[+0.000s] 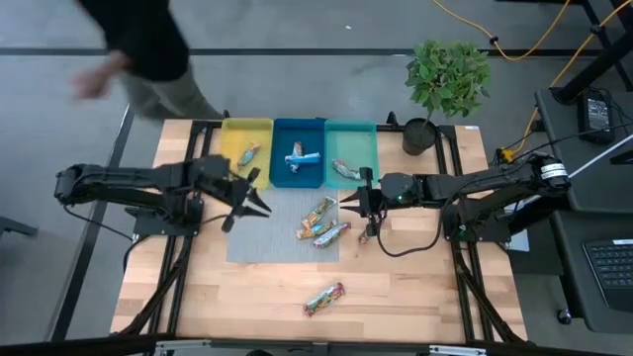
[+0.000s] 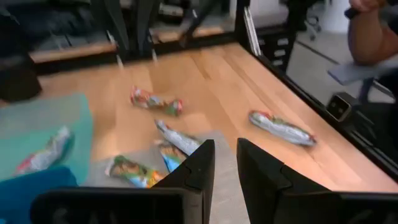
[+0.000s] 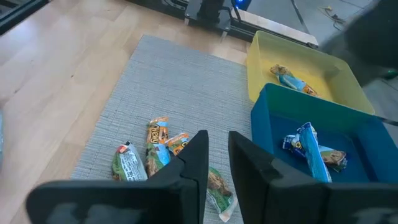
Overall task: Pick and place Granola Bars by type
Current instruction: Put the red granola bar into the light blue bin
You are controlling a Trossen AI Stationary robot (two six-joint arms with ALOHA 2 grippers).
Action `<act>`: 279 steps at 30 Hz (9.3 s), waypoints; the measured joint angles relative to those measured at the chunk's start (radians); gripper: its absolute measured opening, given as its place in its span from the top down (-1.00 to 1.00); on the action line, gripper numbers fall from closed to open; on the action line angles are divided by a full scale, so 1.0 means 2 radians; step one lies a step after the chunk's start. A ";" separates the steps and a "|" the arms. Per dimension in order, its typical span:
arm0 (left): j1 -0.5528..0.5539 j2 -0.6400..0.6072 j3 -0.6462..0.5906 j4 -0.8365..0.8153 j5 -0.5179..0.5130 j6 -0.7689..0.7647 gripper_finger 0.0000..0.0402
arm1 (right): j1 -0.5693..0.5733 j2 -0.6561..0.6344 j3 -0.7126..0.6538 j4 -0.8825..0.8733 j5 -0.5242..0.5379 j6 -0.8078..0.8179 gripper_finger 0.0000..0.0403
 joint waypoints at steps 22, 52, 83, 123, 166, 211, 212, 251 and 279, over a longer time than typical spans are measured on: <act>-0.075 -0.208 -0.189 0.121 -0.111 -0.019 0.70 | 0.000 0.000 0.000 0.000 0.000 -0.002 0.67; -0.075 -0.396 -0.266 0.075 -0.140 -0.041 0.70 | 0.000 0.000 0.000 -0.018 -0.005 0.054 0.67; -0.075 -0.383 -0.266 0.078 -0.125 -0.047 0.68 | 0.000 0.000 0.000 -0.049 0.006 0.025 0.67; -0.075 -0.383 -0.266 0.078 -0.126 -0.046 0.69 | 0.057 0.123 0.000 -0.310 -0.014 0.132 -0.47; -0.075 -0.383 -0.266 0.078 -0.126 -0.046 0.72 | 0.035 0.154 0.000 -0.227 0.022 0.146 0.97; -0.075 -0.383 -0.266 0.078 -0.126 -0.046 0.69 | 0.046 0.154 0.219 -0.364 0.109 0.079 0.98; -0.075 -0.383 -0.266 0.078 -0.126 -0.046 0.70 | 0.040 0.154 0.225 -0.365 0.110 0.076 0.98; -0.075 -0.383 -0.266 0.078 -0.126 -0.046 0.72 | -0.316 0.210 0.535 -0.572 -0.021 0.036 0.98; -0.075 -0.383 -0.266 0.078 -0.126 -0.046 0.69 | -0.348 0.427 0.535 -0.540 -0.065 -0.012 0.98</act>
